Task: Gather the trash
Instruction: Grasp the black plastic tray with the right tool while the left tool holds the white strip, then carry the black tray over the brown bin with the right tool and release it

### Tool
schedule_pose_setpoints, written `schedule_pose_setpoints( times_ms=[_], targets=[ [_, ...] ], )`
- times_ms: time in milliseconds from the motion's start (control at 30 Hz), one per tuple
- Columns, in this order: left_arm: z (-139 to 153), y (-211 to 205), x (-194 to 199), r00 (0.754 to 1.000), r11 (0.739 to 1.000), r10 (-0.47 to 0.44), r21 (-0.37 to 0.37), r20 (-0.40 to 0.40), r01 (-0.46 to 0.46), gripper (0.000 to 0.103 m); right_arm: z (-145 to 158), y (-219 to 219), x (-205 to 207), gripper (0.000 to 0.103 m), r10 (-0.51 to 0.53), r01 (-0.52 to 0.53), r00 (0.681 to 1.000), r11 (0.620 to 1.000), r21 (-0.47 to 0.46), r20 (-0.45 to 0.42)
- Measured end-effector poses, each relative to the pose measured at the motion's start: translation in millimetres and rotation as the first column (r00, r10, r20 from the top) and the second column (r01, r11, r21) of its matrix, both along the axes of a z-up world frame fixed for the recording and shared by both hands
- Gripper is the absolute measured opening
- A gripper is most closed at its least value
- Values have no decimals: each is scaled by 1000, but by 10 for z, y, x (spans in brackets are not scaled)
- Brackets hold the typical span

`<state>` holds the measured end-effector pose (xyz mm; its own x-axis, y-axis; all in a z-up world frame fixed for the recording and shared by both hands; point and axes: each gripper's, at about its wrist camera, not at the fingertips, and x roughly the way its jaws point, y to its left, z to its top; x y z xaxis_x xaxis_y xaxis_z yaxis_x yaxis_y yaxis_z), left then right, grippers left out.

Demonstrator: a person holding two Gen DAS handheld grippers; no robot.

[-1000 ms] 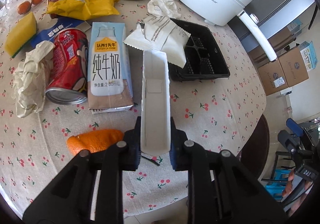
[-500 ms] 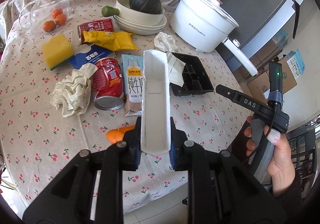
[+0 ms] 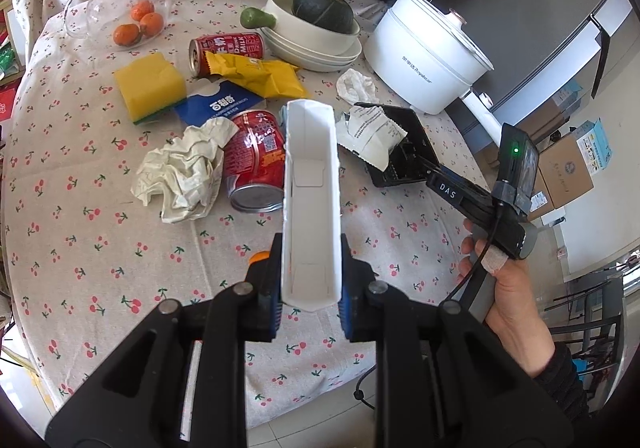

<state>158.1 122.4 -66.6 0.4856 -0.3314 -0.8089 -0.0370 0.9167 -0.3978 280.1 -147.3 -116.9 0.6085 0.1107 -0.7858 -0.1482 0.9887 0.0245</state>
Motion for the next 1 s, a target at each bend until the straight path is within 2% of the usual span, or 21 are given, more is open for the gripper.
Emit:
schedule_pose_setpoints(
  times_ms=[33,100,267,333,400,467,500,533,633,767,800,867,933,1000],
  targets=[
    [-3,-6,-10,1000,1000,-1,0,0,1,24,61,-5,-26,17,0,0,1000,1000,-27,19],
    [-4,-31,-9,1000,1000,-5,2,1,5,24,161,-2,-75,17,22,-19,999,997,-73,35],
    [-7,-114,-2,1000,1000,-21,5,4,21,24,239,-30,-160,16,77,-77,997,990,-116,0],
    [-8,-139,-1,1000,1000,-27,7,2,26,24,243,-81,-155,15,75,-77,997,993,-95,-24],
    [-10,-149,-5,1000,1000,-29,10,1,29,24,234,-145,-128,17,79,-80,995,997,-20,-58],
    [-13,-141,-4,1000,1000,-28,12,0,28,24,227,-162,-125,46,76,-75,995,997,18,-69],
    [-16,-133,-2,1000,1000,-25,12,-2,25,24,230,-159,-127,79,74,-73,996,997,27,-55],
    [-19,-126,0,1000,1000,-23,11,-3,23,24,229,-144,-120,90,78,-76,996,997,33,-40],
    [-37,-115,16,1000,1000,-17,9,-10,17,24,105,-14,-18,90,113,-114,990,994,0,-78],
    [-67,-134,43,1000,1000,-17,13,-18,18,24,-156,140,113,90,147,-157,983,983,-94,-106],
    [-76,-140,51,1000,1000,-18,16,-20,18,24,-198,145,140,88,150,-160,983,983,-89,-105],
    [-97,-151,71,1000,1000,-19,22,-25,20,24,-248,117,189,69,154,-159,982,987,-36,-111],
    [-119,-164,83,999,999,-18,31,-30,19,24,-212,67,192,64,141,-141,986,990,4,-92],
    [-132,-179,99,999,999,-18,31,-34,19,24,-116,42,162,61,128,-130,990,991,-30,-59]
  ],
)
